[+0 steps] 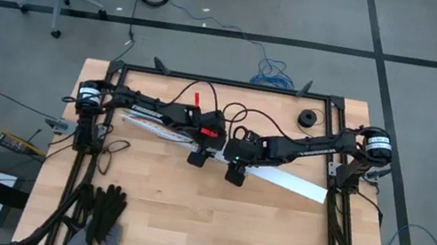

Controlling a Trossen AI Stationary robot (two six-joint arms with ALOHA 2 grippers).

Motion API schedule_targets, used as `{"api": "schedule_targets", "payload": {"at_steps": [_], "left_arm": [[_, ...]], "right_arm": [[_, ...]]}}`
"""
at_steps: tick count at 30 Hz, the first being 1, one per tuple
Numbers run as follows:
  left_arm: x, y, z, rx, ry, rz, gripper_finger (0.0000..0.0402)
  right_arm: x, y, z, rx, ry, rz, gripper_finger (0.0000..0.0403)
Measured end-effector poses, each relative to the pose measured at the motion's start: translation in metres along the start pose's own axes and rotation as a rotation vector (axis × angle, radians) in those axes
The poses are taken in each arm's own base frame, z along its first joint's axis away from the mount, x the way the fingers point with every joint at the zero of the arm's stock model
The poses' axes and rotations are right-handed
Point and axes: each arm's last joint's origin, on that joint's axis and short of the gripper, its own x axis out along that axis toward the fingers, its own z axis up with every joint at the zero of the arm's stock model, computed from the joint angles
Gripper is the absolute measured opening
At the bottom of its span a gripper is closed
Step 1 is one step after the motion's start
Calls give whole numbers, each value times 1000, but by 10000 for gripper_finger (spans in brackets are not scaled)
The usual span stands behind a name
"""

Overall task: Ziptie cables
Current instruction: Close the white cable duct

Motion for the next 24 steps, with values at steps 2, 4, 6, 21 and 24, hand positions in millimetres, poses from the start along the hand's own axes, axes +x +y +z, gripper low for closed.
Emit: {"api": "schedule_targets", "payload": {"at_steps": [2,4,6,21,24], "left_arm": [[0,0,0,0,2,0,204],[0,0,0,0,1,0,204],[0,0,0,0,0,3,204],[0,0,0,-30,-6,-1,205],[0,0,0,-31,-5,-1,218]], "right_arm": [[0,0,0,3,-3,0,211],[0,0,0,3,-3,1,211],[0,-1,0,6,-2,-3,210],[6,-16,4,91,11,47,230],[6,-16,4,90,12,49,229]]}}
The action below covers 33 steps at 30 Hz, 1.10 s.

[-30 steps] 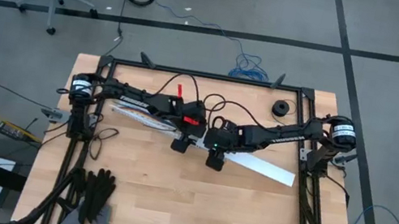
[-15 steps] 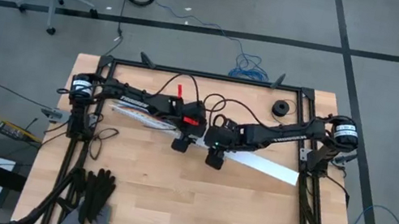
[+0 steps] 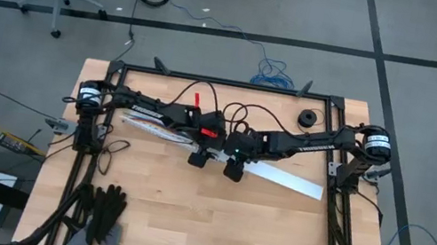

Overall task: Ziptie cables
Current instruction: Close the white cable duct

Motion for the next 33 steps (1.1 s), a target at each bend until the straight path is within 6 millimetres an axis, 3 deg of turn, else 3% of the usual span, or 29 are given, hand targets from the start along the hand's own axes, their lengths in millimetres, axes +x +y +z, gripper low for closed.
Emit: {"api": "schedule_targets", "payload": {"at_steps": [12,33], "left_arm": [[0,0,0,1,7,9,299],[-1,1,0,-1,20,37,305]], "right_arm": [[0,1,1,0,-12,13,212],[-4,-5,5,9,-35,7,199]]}}
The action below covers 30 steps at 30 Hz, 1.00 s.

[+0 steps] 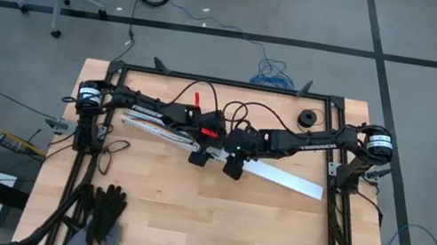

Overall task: Ziptie cables
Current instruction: Close the white cable duct

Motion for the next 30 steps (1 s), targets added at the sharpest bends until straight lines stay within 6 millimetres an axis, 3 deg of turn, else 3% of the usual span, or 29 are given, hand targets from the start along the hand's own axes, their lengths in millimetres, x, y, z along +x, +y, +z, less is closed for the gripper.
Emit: {"api": "schedule_targets", "payload": {"at_steps": [15,30], "left_arm": [[0,0,0,1,-2,0,305],[0,0,0,-12,-4,-5,296]], "right_arm": [[0,-2,1,-20,-9,1,8],[0,0,2,-8,-9,57,1]]}}
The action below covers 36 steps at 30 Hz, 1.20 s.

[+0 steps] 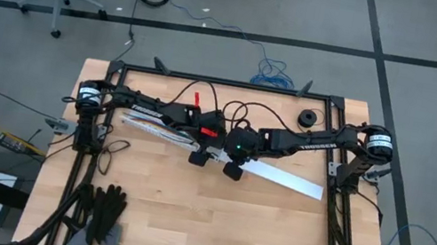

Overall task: Ziptie cables
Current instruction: Close the white cable duct

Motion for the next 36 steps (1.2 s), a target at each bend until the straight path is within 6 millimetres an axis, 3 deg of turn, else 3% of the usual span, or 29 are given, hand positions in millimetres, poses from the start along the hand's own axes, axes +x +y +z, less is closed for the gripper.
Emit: {"api": "schedule_targets", "payload": {"at_steps": [13,20,36], "left_arm": [[0,-1,0,-3,-5,-19,251],[1,-1,-4,-5,22,-19,250],[4,-4,-10,-8,29,-30,250]], "right_arm": [[0,1,0,2,0,26,0],[13,-1,-1,8,18,35,0],[21,-4,-1,-2,5,21,0]]}}
